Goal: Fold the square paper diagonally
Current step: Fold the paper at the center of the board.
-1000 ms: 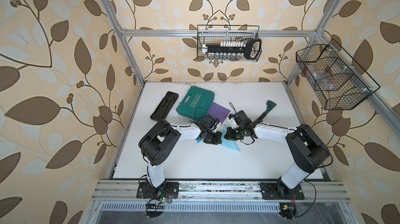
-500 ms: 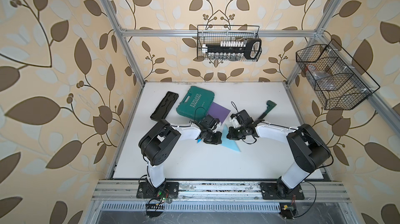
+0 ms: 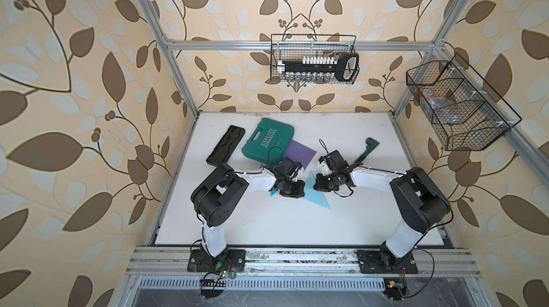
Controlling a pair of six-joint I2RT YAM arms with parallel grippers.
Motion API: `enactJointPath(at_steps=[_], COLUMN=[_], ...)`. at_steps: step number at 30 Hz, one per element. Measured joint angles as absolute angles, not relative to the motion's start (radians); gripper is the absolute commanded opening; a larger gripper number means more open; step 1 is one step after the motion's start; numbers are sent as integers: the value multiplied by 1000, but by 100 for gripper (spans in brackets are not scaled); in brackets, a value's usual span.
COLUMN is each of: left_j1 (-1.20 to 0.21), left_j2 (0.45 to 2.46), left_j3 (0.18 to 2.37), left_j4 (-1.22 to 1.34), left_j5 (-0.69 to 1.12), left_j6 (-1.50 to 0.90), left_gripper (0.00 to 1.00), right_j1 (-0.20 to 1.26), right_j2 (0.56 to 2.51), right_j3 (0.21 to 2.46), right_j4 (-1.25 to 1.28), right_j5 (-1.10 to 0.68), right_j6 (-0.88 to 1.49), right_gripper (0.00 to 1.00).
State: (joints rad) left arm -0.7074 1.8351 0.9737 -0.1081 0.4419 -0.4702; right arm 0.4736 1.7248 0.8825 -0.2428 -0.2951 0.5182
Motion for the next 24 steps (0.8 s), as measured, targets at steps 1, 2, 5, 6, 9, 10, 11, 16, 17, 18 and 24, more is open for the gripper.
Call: enactJointPath(at_steps=[1,2,5,6,9,10,11,16,17,18,24], left_j1=[-707,-707,-707,-707,-707,-707,-707,-707,-707,-707,-707], left_j2=[1835,1835,1835,1835,1835,1836,1836,1836,1836,1836,1836], left_j3=[974,974,974,974,974,974,974,974,974,974,974], left_j4=[-108,-108,-108,-108,-108,-108,-108,-108,-108,-107,-108], left_j5=[442,442,442,442,442,442,442,442,442,442,443], left_j6=[-470,-470,-467,-466,-459,-456,-453,-445,-444,-444,-436], left_gripper=[0,0,0,0,0,0,0,0,0,0,0], right_j1=[467,461,441,435,425,424,422,418,417,416,414], right_j2=[1725,1725,1725,1725,1725,1725,1726,1729,1729,1729,1689], right_j3=[883,883,883,883,883,883,883,883,883,883,854], right_j4=[-243,-243,-243,-243,-243,-243,-243,-240,-239,-237,-215], right_j5=[-295,-295,-295,-295,-295,-295,-296,-305,-307,-310,-326], right_j6=[517,516,514,514,512,512,512,512,511,511,512], right_gripper=[0,0,0,0,0,0,0,0,0,0,0])
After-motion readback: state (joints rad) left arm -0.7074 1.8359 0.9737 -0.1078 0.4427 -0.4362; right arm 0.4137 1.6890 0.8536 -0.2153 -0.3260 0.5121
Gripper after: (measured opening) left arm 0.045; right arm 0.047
